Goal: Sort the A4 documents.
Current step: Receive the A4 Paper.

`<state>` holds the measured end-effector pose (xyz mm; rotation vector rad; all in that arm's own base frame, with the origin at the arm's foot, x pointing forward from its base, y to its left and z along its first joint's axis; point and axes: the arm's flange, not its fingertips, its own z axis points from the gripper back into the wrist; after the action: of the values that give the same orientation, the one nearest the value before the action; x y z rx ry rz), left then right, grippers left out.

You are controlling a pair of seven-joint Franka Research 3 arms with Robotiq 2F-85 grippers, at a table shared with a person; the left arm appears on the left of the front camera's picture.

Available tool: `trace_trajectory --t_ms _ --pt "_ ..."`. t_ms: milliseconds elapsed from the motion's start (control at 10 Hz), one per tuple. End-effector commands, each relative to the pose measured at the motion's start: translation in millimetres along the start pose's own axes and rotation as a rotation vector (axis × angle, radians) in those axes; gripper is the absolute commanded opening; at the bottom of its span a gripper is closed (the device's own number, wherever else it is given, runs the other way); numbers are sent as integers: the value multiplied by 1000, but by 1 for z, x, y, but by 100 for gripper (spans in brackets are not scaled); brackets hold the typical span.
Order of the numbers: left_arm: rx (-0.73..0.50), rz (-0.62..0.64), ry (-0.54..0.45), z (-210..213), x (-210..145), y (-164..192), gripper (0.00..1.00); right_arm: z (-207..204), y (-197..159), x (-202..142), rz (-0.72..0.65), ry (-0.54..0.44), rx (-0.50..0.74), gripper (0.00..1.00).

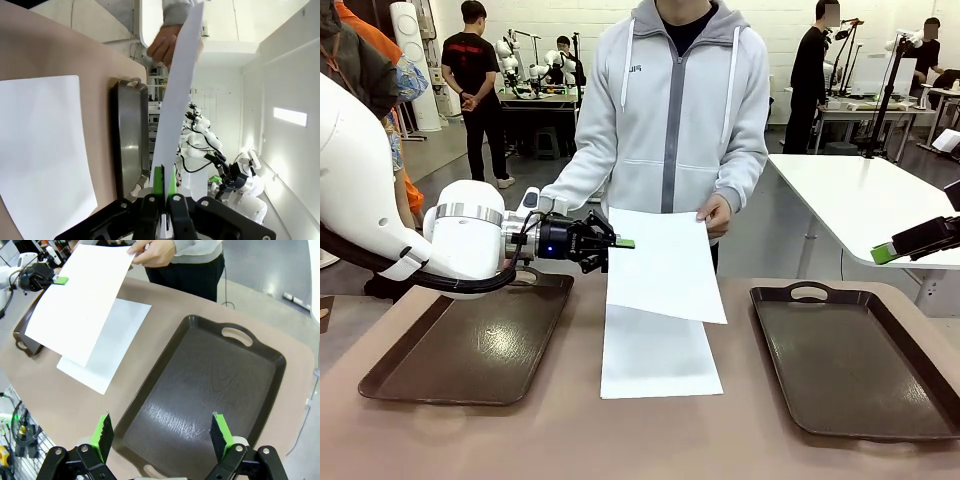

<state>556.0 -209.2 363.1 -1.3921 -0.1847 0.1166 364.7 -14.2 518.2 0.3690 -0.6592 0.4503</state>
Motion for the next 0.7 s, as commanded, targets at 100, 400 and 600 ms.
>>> trace_trajectory --t_ms 100,400,600 --pt "15 6 -17 1 1 3 0 -2 0 0 -1 -5 22 100" --pt "15 6 -17 1 1 3 0 -2 0 0 -1 -5 22 100" --pt "15 6 -17 1 1 3 0 -2 0 0 -1 -5 22 100"
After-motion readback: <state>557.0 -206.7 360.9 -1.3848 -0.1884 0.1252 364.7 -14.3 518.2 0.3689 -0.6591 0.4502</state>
